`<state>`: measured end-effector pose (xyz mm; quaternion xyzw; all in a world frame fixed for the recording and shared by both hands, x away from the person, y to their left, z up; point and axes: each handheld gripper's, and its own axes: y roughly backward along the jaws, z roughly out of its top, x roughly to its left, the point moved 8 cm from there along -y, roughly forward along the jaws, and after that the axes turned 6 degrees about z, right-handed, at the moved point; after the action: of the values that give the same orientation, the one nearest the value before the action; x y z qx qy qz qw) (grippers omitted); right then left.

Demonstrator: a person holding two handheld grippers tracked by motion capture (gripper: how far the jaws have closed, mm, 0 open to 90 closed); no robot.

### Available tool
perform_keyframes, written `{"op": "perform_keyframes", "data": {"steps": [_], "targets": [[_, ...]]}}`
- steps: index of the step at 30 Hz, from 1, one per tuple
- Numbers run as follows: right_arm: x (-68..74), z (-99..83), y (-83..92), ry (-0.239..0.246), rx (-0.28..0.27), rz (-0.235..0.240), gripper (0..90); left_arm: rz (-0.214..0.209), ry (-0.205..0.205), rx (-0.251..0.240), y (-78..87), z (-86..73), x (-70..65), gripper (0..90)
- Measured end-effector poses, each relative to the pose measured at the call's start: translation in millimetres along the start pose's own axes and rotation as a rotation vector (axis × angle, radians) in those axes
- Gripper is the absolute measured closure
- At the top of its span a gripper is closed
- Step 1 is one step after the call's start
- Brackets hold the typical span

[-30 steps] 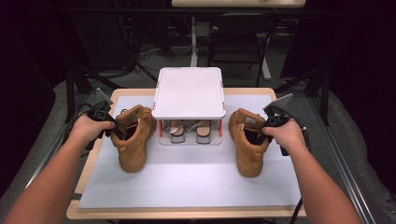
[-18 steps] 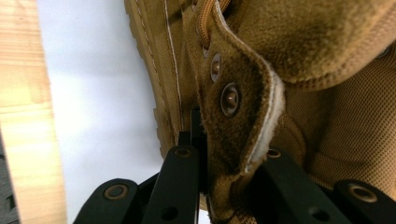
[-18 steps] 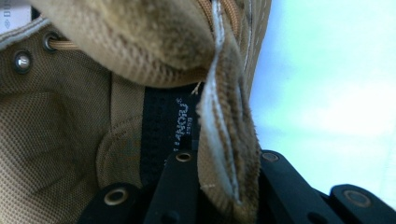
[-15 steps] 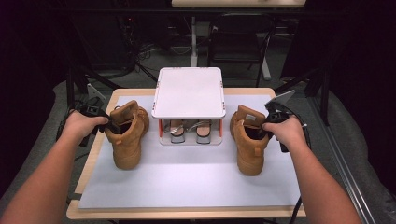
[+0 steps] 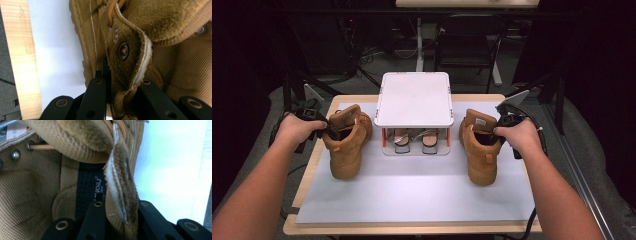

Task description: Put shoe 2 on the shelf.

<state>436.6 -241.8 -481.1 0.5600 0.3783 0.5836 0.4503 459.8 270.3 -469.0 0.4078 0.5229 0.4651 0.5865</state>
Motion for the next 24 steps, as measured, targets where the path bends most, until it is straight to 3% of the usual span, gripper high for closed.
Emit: {"op": "perform_keyframes", "data": {"steps": [15, 24], "targets": [[5.4, 1.7, 25.6, -0.001, -0.016, -0.008, 84.8, 0.011, 0.006, -0.033, 26.5, 3.5, -4.0, 83.7], [9.4, 5.5, 41.9, -0.006, -0.053, 0.007, 84.8, 0.003, 0.006, -0.056, 41.6, 6.1, -7.8, 83.8]]}}
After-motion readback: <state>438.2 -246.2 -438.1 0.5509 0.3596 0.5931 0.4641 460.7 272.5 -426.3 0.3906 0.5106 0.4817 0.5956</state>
